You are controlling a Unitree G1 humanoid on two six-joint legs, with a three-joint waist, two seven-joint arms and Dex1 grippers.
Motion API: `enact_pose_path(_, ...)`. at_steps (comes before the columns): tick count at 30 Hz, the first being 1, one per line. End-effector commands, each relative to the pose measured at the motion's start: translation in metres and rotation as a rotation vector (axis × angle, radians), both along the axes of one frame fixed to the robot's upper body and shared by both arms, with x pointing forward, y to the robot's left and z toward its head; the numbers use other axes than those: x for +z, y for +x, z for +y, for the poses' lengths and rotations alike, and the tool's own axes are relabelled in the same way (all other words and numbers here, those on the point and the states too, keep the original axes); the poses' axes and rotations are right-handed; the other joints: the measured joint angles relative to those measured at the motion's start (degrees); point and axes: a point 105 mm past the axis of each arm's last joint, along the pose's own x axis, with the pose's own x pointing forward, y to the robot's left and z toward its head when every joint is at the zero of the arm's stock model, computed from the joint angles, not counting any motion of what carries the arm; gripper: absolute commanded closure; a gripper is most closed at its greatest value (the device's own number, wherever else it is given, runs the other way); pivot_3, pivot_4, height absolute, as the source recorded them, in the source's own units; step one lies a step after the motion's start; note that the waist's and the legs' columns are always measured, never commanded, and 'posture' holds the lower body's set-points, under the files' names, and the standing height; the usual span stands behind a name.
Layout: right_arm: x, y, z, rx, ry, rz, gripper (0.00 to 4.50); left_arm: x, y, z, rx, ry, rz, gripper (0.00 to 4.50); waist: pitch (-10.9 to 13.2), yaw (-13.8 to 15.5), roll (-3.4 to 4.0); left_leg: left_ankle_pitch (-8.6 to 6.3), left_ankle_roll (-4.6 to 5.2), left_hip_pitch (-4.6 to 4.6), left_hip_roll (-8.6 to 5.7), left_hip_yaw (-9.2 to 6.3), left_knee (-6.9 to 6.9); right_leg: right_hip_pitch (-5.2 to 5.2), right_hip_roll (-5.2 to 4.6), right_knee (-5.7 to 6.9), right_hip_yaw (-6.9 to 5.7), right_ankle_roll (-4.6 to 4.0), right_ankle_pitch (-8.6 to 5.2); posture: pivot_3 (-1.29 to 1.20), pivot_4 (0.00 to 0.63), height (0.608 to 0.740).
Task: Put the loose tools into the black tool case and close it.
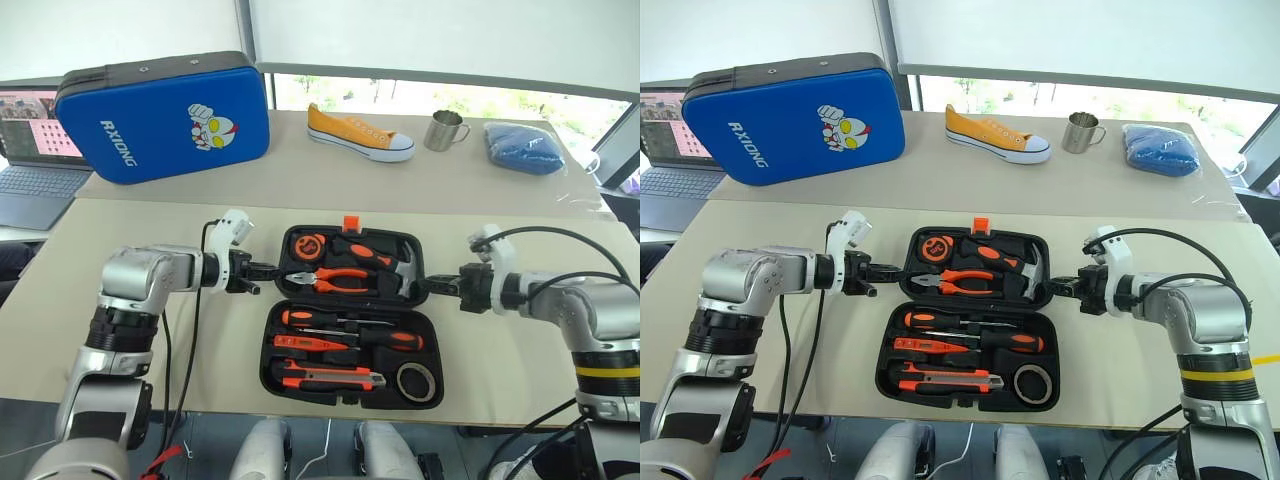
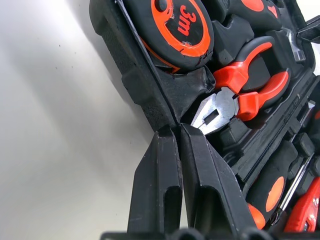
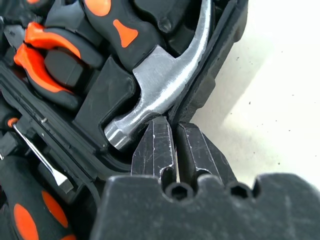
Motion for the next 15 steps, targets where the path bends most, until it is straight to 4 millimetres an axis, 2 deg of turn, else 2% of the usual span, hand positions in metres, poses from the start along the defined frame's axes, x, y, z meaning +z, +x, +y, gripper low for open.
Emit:
enact_pose_path(1,0.059,0.011,0.024,0.070,0.071,-0.276,4.45,0.046,0.009,-0.028,-0.051,-0.096,-0.251,4.50,0.0,0.1,-0.01,0.02,-0.03,-0.05,0.00,0.00,0.00,-0.05,-0.01,0.01,0.01,0.00,0.00,0.00,0.150,0.740)
enact_pose_path(5,0.080,0.021,0.029,0.035,0.079,-0.393,4.45,0.063,0.015,-0.037,-0.052,-0.078,-0.448,4.50,0.0,0.0,-0.01,0.10,-0.16,-0.58,-0.05,0.02,0.04,-0.64,-0.05,0.08,0.07,0.06,0.12,0.00,0.150,0.740)
enact_pose_path(7,0.082,0.023,0.030,0.020,0.061,-0.430,4.45,0.066,0.016,-0.041,-0.038,-0.093,-0.499,4.50,0.0,0.1,-0.01,0.17,-0.26,-0.92,-0.19,0.04,0.04,-1.08,-0.07,0.55,0.12,0.06,0.15,0.00,0.150,0.740)
enact_pose_path(9,0.076,0.021,0.029,0.023,-0.033,-0.496,4.45,0.061,0.016,-0.043,0.006,-0.087,-0.542,4.50,0.0,0.3,-0.01,0.18,-0.28,-0.99,-0.20,0.03,0.02,-1.14,-0.10,0.60,0.10,0.06,0.16,0.00,0.150,0.740)
enact_pose_path(15,0.045,0.014,0.023,-0.004,-0.282,-0.670,4.45,0.022,0.000,-0.033,-0.021,0.132,-0.784,4.50,0.0,0.3,0.00,0.14,-0.22,-1.05,-0.34,0.05,-0.02,-1.14,-0.26,0.44,0.08,0.11,0.16,0.00,0.150,0.740)
